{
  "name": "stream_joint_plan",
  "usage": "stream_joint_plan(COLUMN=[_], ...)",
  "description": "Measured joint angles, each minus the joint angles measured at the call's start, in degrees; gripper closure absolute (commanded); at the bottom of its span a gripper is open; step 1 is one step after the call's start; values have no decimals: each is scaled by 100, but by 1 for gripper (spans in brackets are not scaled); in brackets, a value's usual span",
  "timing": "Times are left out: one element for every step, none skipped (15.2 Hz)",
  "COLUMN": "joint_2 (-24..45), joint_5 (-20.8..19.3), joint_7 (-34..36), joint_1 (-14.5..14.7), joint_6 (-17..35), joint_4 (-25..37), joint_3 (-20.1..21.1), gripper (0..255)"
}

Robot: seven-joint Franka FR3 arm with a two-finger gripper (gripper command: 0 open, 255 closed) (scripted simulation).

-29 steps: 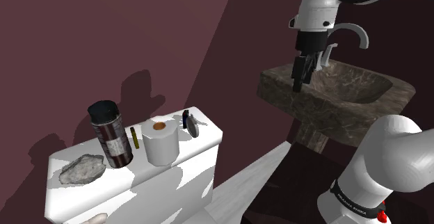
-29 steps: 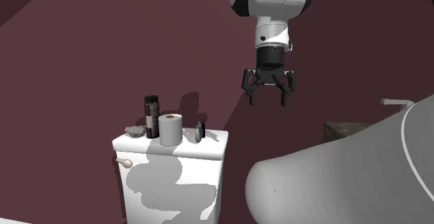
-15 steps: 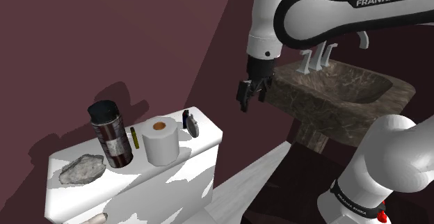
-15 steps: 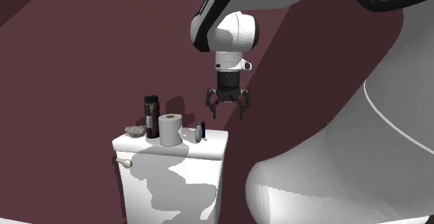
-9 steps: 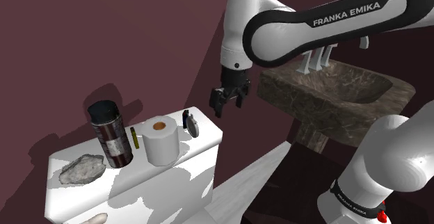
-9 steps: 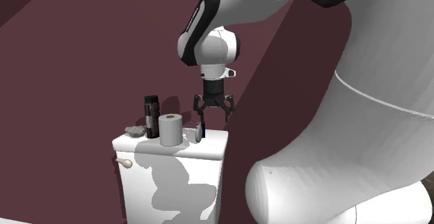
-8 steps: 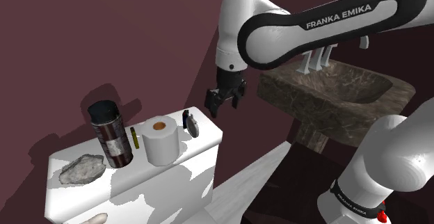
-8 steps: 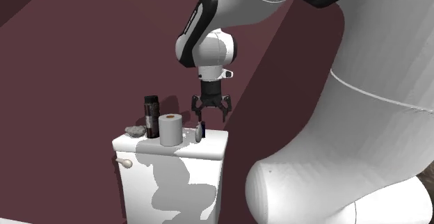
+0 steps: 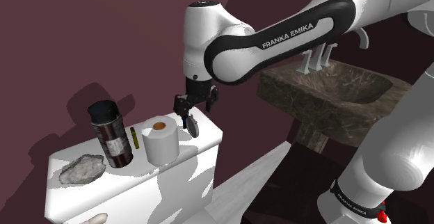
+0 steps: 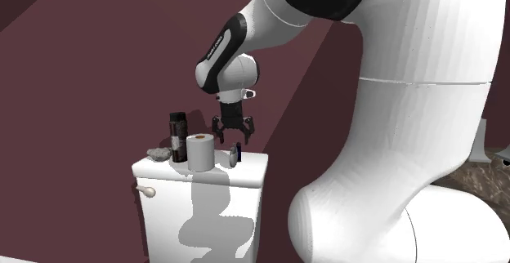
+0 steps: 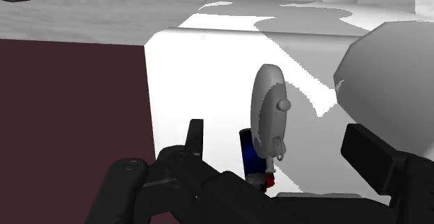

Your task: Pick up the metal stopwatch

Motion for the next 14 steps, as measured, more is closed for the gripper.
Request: stream_joint_plan(joint_2=[105, 155, 194, 242, 281, 287, 323, 365, 384, 404, 454, 475, 468, 469], joint_5=[-89, -135, -170, -209, -252, -273, -323, -357, -378, -390, -410, -417, -417, -419], joint_7=[105, 154, 187, 230, 277, 294, 350, 357, 369, 381, 394, 400, 397, 395], joint_1=[5, 6, 5, 9, 10, 4, 8, 4, -1, -3, 3, 6, 5, 4], joint_6=[86, 168, 241, 309, 400, 481, 582, 613, 662, 687, 705, 713, 720, 721], joint_4=[12, -21, -59, -85, -113, -152, -177, -153, -174, -200, -244, -269, -282, -281], joint_3=[26, 35, 38, 47, 50, 44, 49, 45, 40, 36, 44, 48, 47, 46], gripper=[0, 0, 0, 0, 0, 0, 0, 0, 255, 255, 255, 255, 255, 255])
